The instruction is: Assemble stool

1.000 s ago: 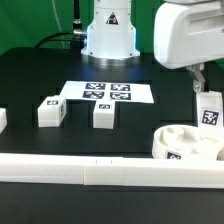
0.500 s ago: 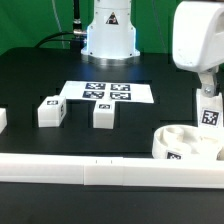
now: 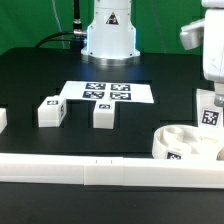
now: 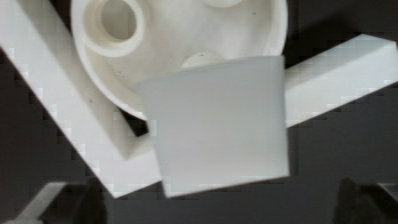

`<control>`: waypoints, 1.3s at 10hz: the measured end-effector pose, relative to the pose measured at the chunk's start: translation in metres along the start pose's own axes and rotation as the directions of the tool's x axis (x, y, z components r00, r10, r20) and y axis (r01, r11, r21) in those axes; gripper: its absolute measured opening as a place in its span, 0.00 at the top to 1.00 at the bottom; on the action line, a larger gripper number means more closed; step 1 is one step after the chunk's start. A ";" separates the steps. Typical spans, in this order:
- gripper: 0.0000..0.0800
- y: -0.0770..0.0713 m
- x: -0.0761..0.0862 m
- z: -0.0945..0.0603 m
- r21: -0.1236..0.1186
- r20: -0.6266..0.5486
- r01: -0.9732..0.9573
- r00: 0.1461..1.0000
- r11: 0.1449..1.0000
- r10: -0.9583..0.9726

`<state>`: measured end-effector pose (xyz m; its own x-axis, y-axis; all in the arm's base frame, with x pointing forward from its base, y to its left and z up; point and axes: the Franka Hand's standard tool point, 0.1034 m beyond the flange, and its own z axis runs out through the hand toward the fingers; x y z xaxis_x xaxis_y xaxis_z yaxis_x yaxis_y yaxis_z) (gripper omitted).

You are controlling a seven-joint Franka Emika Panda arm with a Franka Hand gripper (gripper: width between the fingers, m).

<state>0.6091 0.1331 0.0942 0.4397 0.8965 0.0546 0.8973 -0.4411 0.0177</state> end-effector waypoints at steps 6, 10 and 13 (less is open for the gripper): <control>0.19 0.000 -0.006 0.011 0.009 0.014 -0.001 1.000 1.000 0.000; 0.57 0.000 -0.007 0.011 0.009 0.015 -0.001 1.000 1.000 0.001; 0.57 0.000 -0.007 0.011 0.008 0.015 -0.034 0.999 0.999 0.034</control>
Offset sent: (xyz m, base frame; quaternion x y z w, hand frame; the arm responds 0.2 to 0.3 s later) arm -0.0036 -0.0016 -0.0041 -0.0005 0.0097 -0.0034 0.9999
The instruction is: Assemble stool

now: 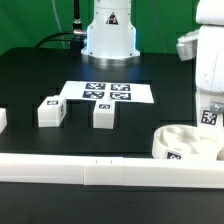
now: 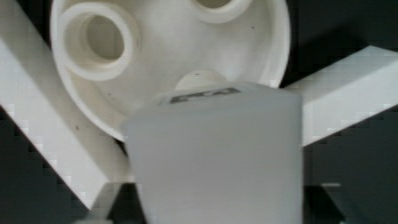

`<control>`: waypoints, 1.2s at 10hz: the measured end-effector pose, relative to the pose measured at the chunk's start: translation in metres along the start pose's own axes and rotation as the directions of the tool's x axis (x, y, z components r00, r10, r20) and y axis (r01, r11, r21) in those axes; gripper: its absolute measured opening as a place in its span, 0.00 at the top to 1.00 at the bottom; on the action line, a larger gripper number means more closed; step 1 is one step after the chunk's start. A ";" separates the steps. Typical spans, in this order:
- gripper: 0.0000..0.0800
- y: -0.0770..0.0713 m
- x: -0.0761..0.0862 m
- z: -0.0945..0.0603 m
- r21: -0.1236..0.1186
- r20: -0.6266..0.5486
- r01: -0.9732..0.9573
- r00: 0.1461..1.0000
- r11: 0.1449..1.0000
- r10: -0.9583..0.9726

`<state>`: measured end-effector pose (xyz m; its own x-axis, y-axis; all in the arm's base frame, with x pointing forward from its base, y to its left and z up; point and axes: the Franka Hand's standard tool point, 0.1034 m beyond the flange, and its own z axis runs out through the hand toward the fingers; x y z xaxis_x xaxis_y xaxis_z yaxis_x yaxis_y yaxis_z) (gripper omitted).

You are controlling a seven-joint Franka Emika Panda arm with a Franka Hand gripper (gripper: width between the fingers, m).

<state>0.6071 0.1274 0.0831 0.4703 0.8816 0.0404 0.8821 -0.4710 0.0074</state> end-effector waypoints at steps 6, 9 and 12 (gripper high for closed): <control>0.57 0.003 -0.002 0.001 0.026 -0.030 -0.604 0.796 0.797 0.605; 0.57 0.005 -0.004 0.001 0.048 -0.063 -0.825 0.560 0.563 0.826; 0.57 0.006 -0.005 0.001 0.063 -0.052 -0.915 0.396 0.399 0.917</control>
Offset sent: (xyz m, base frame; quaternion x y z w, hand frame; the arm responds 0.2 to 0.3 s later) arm -0.0068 0.0009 -0.0073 0.0416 0.0001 0.3081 0.9504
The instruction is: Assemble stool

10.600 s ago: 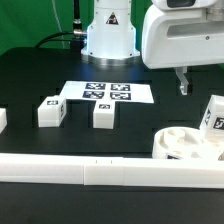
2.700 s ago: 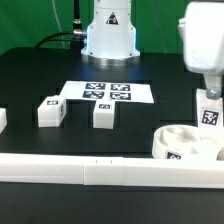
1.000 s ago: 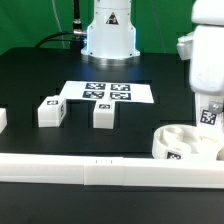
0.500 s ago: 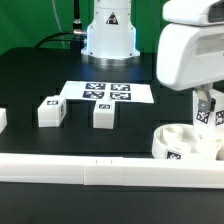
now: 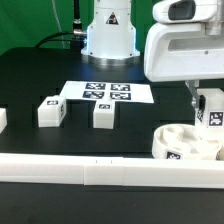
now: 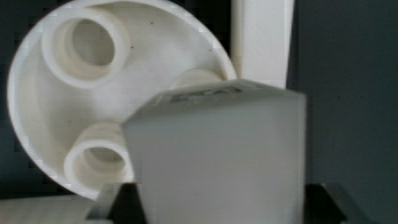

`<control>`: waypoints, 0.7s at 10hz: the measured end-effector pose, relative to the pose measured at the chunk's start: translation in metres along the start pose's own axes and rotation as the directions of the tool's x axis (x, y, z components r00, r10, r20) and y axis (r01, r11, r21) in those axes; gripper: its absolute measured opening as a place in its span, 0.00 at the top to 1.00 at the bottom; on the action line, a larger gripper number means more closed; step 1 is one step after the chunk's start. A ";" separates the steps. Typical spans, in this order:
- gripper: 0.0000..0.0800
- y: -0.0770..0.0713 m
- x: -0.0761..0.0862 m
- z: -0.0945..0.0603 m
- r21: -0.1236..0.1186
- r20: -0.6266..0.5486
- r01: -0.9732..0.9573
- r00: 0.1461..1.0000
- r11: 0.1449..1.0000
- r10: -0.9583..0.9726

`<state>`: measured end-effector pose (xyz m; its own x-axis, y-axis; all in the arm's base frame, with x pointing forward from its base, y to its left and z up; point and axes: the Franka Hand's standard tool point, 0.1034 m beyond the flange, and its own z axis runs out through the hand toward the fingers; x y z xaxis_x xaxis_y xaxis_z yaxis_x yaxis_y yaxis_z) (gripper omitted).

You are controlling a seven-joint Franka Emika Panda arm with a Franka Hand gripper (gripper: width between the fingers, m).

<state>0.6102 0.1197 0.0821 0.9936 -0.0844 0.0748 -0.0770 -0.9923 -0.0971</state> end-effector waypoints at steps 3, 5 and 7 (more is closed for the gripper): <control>0.57 0.002 0.000 0.000 0.004 0.001 -0.205 0.979 0.979 0.205; 0.57 0.002 -0.001 0.001 0.014 0.009 -0.392 0.920 0.920 0.392; 0.57 0.002 -0.001 0.002 0.031 0.022 -0.581 0.814 0.814 0.580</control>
Offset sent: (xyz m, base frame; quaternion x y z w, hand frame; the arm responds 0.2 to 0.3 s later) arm 0.0000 0.0000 0.0000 0.0000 0.0000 0.1296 0.9916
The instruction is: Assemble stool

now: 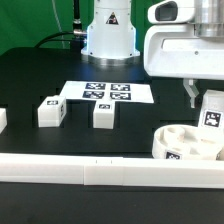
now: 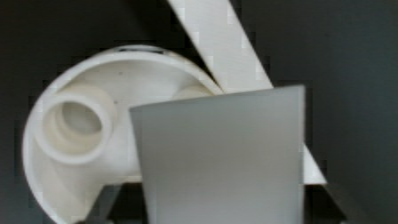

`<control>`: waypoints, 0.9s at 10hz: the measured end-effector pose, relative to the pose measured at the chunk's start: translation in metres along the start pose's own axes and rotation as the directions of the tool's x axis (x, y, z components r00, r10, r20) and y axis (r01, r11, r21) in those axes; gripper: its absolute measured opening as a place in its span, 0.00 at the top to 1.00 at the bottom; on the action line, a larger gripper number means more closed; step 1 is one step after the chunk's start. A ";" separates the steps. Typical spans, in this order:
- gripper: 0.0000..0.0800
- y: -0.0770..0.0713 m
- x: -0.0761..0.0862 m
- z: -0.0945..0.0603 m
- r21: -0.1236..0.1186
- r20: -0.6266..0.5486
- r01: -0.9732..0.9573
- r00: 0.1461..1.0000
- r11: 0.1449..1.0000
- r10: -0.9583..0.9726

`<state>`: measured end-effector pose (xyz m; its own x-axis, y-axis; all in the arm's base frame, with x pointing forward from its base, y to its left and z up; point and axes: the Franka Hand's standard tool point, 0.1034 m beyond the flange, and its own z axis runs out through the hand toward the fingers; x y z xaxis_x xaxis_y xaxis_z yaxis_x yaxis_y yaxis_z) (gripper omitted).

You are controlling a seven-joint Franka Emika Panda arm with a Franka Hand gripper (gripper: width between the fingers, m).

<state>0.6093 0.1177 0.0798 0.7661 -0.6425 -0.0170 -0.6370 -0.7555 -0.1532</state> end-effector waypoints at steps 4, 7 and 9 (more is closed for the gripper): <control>0.57 0.000 -0.003 0.001 0.019 0.038 -0.390 0.920 0.921 0.389; 0.57 -0.002 -0.005 0.002 0.009 0.045 -0.588 0.809 0.809 0.587; 0.57 -0.003 -0.007 0.002 0.006 0.069 -0.710 0.703 0.705 0.708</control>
Offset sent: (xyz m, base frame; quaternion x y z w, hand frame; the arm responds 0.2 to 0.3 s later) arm -0.0079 0.0020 -0.0020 -0.0067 -0.0099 0.2445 0.9696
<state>0.6064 0.1246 0.0785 0.0937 -0.9776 -0.1885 -0.9920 -0.0755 -0.1014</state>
